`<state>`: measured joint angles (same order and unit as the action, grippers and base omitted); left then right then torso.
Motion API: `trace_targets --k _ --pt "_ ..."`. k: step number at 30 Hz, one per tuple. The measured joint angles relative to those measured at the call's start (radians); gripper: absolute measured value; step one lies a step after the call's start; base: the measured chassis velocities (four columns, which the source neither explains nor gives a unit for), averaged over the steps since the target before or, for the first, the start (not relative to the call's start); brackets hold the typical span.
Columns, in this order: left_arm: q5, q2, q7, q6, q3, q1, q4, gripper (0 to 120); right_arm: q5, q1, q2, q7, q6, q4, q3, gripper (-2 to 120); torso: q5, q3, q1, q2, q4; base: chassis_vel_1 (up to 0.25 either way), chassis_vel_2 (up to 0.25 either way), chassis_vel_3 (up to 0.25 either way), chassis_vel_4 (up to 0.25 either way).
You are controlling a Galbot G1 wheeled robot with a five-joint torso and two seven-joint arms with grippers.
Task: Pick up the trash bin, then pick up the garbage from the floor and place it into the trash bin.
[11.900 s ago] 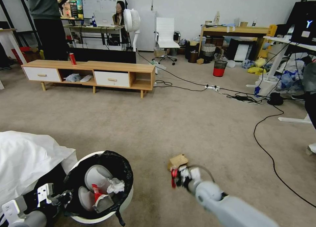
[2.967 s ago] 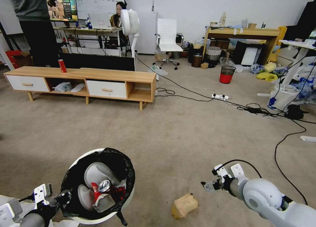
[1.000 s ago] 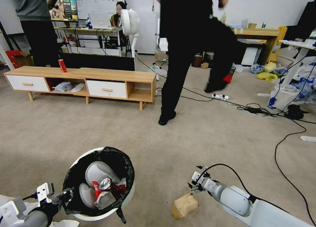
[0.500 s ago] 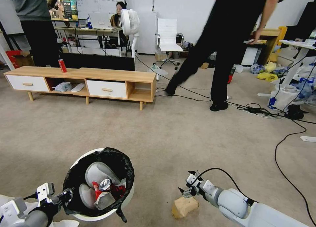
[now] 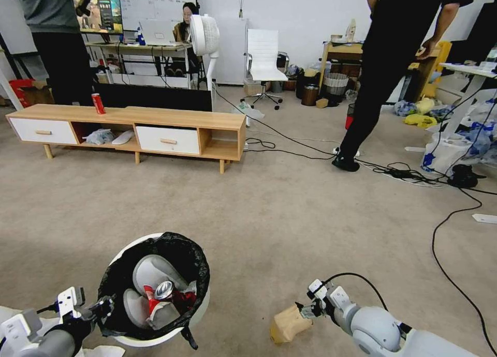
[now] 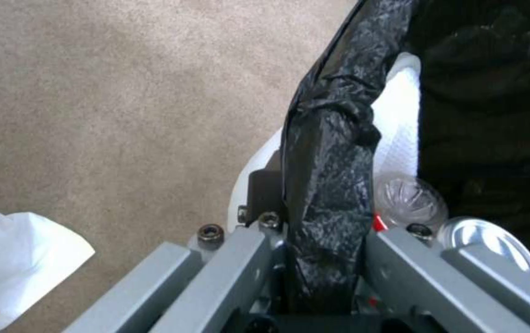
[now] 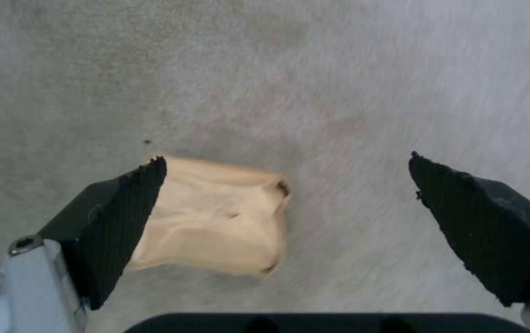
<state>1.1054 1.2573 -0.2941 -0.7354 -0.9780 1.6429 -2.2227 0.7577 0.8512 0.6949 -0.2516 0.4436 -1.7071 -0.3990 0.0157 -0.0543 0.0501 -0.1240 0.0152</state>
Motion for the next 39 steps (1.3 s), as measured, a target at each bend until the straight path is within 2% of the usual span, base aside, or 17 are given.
trace_targets --k 1,4,5,8,15,29,33,39 --pt "0.0 0.0 0.0 0.0 0.0 0.0 0.0 1 0.0 0.0 0.0 0.0 0.0 0.0 0.0 100 0.0 0.0 0.0 0.0 0.0 0.0 0.0 0.0 0.0" --pt "0.003 -0.003 0.0 0.0 -0.004 0.004 -0.004 1 0.16 0.016 0.012 -0.102 0.048 -0.045 0.013 100 0.0 0.0 0.0 0.0 -0.0003 0.0 0.0 0.0 0.0" --pt "0.003 -0.003 0.0 0.0 -0.004 0.004 -0.004 1 0.16 0.016 0.012 -0.102 0.048 -0.045 0.013 100 0.0 0.0 0.0 0.0 -0.0003 0.0 0.0 0.0 0.0" --pt "0.004 -0.007 0.0 0.0 -0.004 0.005 -0.007 1 0.299 0.042 0.023 -0.195 0.078 -0.089 0.039 100 0.0 0.0 0.0 0.0 0.0 0.0 0.0 0.0 0.0" --pt "0.005 -0.008 0.0 0.0 -0.002 0.004 -0.008 1 0.462 0.065 0.043 -0.276 0.098 -0.121 0.065 100 0.0 0.0 0.0 0.0 -0.0002 0.0 0.0 0.0 0.0" --pt "0.004 -0.004 0.0 0.0 0.0 0.013 -0.013 1 0.495 0.088 0.058 -0.291 0.099 -0.066 0.116 100 0.0 0.0 0.0 0.0 -0.0001 0.0 0.0 0.0 0.0" --pt "0.003 -0.005 0.0 0.0 -0.003 0.019 -0.013 1 0.499 0.083 0.09 -0.284 0.081 0.025 0.139 100 -0.0002 0.0 0.0 0.0 -0.0002 0.0 0.0 0.0 0.0" --pt "0.003 -0.009 -0.001 0.0 -0.004 0.015 -0.002 1 0.512 0.077 0.119 -0.276 0.068 0.087 0.142 98 -0.0001 0.0 0.0 0.0 -0.0001 0.0 0.0 0.0 0.0"
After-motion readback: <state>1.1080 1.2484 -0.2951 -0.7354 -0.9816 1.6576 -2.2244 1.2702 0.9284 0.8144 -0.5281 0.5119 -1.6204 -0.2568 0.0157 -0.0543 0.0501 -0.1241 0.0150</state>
